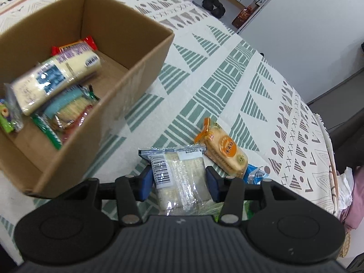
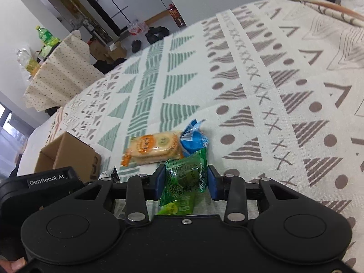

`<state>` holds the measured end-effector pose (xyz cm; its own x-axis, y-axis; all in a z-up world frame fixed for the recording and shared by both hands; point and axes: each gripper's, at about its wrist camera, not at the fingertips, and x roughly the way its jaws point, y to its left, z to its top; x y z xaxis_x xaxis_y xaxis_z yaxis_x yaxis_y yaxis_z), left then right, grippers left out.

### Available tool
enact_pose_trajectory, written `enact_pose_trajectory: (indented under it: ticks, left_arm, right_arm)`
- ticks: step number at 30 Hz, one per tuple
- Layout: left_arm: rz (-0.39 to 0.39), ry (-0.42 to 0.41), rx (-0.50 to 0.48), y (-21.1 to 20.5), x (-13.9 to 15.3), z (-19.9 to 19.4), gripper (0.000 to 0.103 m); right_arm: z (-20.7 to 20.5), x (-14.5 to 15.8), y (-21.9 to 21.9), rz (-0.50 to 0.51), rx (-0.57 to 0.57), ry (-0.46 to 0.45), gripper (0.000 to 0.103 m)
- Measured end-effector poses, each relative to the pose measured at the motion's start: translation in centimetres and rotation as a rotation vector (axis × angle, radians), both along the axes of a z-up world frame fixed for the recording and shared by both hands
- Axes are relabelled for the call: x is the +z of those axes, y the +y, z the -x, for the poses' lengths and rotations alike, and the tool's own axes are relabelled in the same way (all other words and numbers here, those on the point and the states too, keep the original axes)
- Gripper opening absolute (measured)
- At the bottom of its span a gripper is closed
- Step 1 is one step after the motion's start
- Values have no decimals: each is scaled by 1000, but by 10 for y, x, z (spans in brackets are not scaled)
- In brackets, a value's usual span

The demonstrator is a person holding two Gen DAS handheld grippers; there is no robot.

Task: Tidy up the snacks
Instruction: 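Carry both packets over the box and open both tools to drop them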

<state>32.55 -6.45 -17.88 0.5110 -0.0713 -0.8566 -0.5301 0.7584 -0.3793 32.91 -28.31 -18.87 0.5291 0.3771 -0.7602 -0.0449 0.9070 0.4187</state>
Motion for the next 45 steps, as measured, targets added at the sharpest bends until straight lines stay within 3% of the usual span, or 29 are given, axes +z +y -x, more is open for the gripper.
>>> enact_pose_trajectory:
  ticks: [23, 45]
  left_arm:
    - [-97, -126, 47, 46, 82, 67, 48]
    - [-99, -168, 97, 100, 107, 96, 48]
  right_arm:
    - [34, 69, 35, -81, 55, -185, 37]
    - [56, 93, 86, -79, 139, -299, 37]
